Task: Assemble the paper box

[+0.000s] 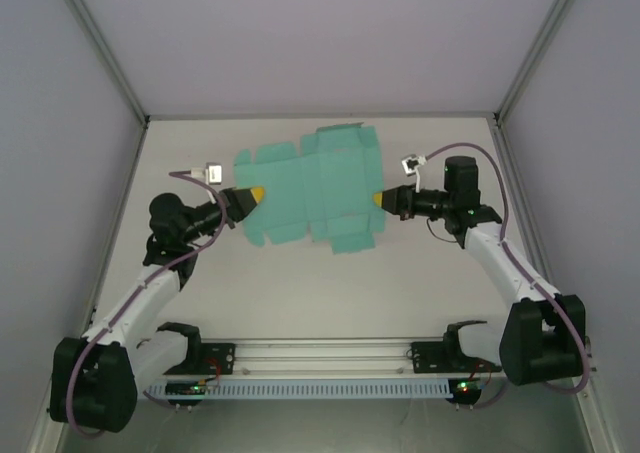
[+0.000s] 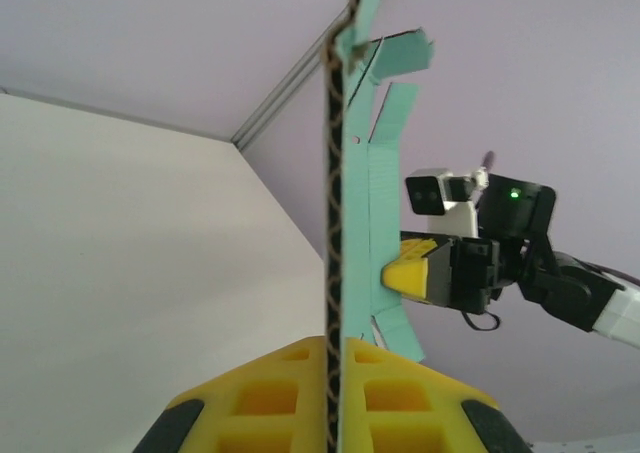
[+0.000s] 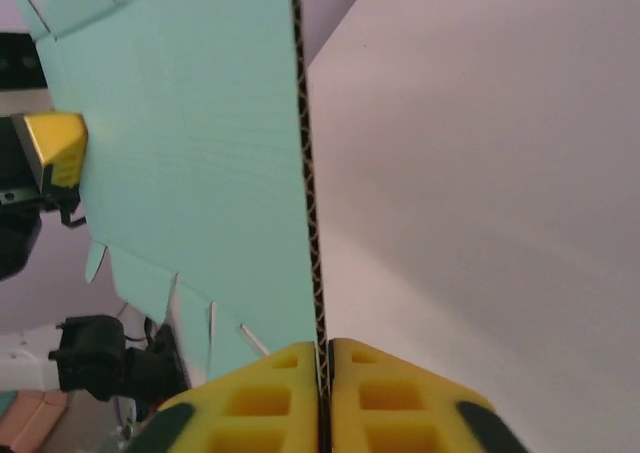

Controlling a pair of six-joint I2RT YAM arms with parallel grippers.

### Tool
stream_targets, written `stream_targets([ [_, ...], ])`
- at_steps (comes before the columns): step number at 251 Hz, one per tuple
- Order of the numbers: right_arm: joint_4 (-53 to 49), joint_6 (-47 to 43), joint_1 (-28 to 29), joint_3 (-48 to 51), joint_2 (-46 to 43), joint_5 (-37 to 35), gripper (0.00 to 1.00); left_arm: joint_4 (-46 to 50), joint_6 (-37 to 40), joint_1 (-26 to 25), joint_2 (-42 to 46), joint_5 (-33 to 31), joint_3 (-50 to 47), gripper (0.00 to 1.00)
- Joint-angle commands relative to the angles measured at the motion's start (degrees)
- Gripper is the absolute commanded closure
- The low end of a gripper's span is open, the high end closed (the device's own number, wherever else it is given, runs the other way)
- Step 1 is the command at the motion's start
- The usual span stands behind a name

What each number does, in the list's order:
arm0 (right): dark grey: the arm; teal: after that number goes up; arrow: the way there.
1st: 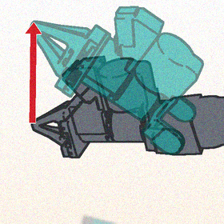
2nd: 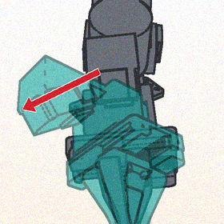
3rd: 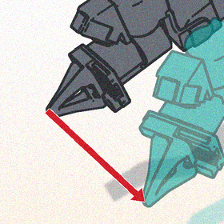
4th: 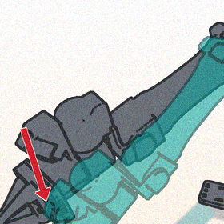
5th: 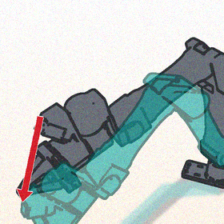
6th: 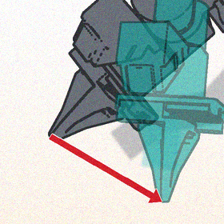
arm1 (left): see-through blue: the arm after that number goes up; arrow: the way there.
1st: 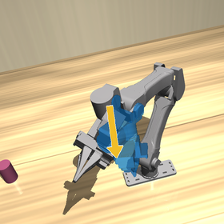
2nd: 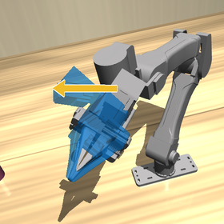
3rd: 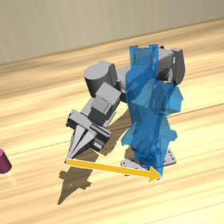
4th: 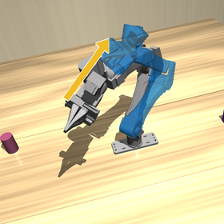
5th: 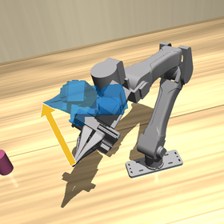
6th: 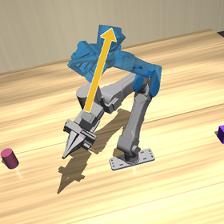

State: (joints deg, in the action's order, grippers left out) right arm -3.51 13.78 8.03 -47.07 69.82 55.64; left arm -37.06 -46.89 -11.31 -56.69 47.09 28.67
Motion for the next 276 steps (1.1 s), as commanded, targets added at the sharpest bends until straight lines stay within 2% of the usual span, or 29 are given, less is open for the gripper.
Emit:
stream_targets([
  [1, -0.6, -1.3, 1.0, -1.9, -0.5, -2.6, 1.00, 5.9, 4.8, 0.0, 0.6, -2.1, 1.6, 0.69],
  [12, -4.9, -5.0, 1.9, -2.8, -0.5, -7.1, 1.00, 15.2, 8.8, 0.0, 1.5, -7.3, 3.1, 0.05],
  [15, -6.6, -6.4, 2.3, -3.1, -0.4, -8.9, 1.00, 18.2, 9.8, 0.0, 1.7, -9.5, 3.5, 0.00],
  [39, -17.7, -17.4, 7.6, -6.1, 1.8, -28.3, 1.00, 37.0, 16.1, 0.0, 2.8, -25.8, 6.1, 0.00],
  [58, -19.9, -22.8, 11.1, -7.1, 5.1, -39.1, 1.00, 44.0, 18.6, 0.0, 2.1, -32.2, 7.0, 0.00],
  [82, -18.5, -28.8, 13.9, -8.6, 9.9, -47.4, 1.00, 46.8, 19.5, 0.0, 0.1, -33.1, 8.3, 0.01],
  [107, -10.7, -36.3, 17.7, -7.8, 12.7, -58.3, 1.00, 46.3, 19.5, 0.0, -2.6, -32.2, 9.5, 0.00],
  [157, 5.5, -59.2, 24.0, -6.7, 18.7, -76.3, 1.00, 43.6, 20.3, 0.0, -8.4, -28.4, 12.9, 0.00],
  [183, 16.7, -71.5, 26.1, -4.5, 22.6, -80.3, 1.00, 42.6, 20.5, 0.0, -12.3, -27.8, 14.9, 0.00],
  [206, 32.8, -82.9, 27.5, -1.0, 26.1, -80.7, 1.00, 42.7, 21.3, -0.1, -16.4, -27.5, 17.3, 0.00],
  [245, 46.4, -90.2, 29.1, 1.2, 29.6, -80.2, 1.00, 40.5, 23.4, 0.5, -22.9, -27.6, 20.3, 0.00],
  [276, 51.9, -93.8, 29.8, 1.5, 31.3, -80.3, 1.00, 38.9, 25.4, 0.4, -27.9, -26.8, 22.0, 0.00],
])
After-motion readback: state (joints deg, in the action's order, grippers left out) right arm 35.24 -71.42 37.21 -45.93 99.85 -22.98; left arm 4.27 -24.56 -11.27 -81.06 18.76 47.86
